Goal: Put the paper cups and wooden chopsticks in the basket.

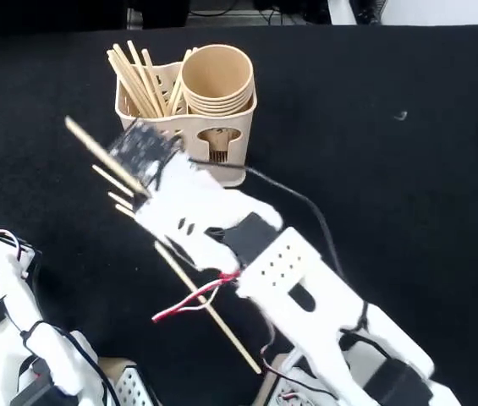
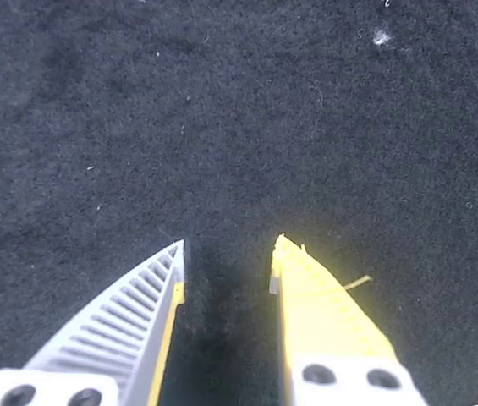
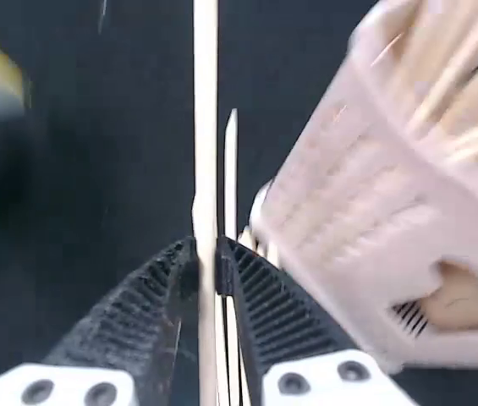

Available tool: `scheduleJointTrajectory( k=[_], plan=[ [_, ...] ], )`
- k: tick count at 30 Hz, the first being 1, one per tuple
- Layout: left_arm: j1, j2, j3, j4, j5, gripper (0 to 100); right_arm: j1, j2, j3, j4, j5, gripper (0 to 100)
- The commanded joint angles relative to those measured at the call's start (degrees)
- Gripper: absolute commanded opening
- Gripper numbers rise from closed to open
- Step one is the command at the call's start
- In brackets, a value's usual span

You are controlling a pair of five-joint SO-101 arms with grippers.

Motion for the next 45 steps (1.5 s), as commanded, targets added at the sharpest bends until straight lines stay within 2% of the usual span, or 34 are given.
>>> scheduleJointTrajectory(
  k=[1,10,15,19,26,34,36,41,45],
  plan=[
    [0.57,-1.41,-0.84,-0.62,-0.53,17,2.46,-4.0,-5.23,-8.79,-3.25,1.1],
    [0.57,-1.41,-0.84,-0.7,-0.53,17,10.64,-4.0,-10.42,-32.44,-16.53,1.1],
    [0.66,-1.41,-0.84,-0.79,-0.53,17,11.16,-1.54,-14.11,-40.7,-17.14,1.1],
    [0.66,-1.41,-0.84,-0.79,-0.53,17,12.75,6.37,-19.47,-43.87,-17.14,1.1],
    [0.66,-1.41,-0.84,-0.7,-0.62,17,15.38,21.49,-28.18,-43.69,-17.14,1.1],
    [0.66,-1.41,-0.84,-0.7,-0.62,17,15.12,25.89,-24.4,-42.37,-17.23,1.3],
    [0.66,-1.41,-0.84,-0.79,-0.62,17,13.8,24.84,-23.69,-37.98,-17.23,3.2],
    [0.66,-1.41,-0.84,-0.79,-0.62,17,12.13,17.8,-23.96,-22.15,-17.49,19.1],
    [0.66,-1.41,-0.84,-0.79,-0.62,17,11.6,7.87,-23.6,-11.96,-17.32,17.0]
  ],
)
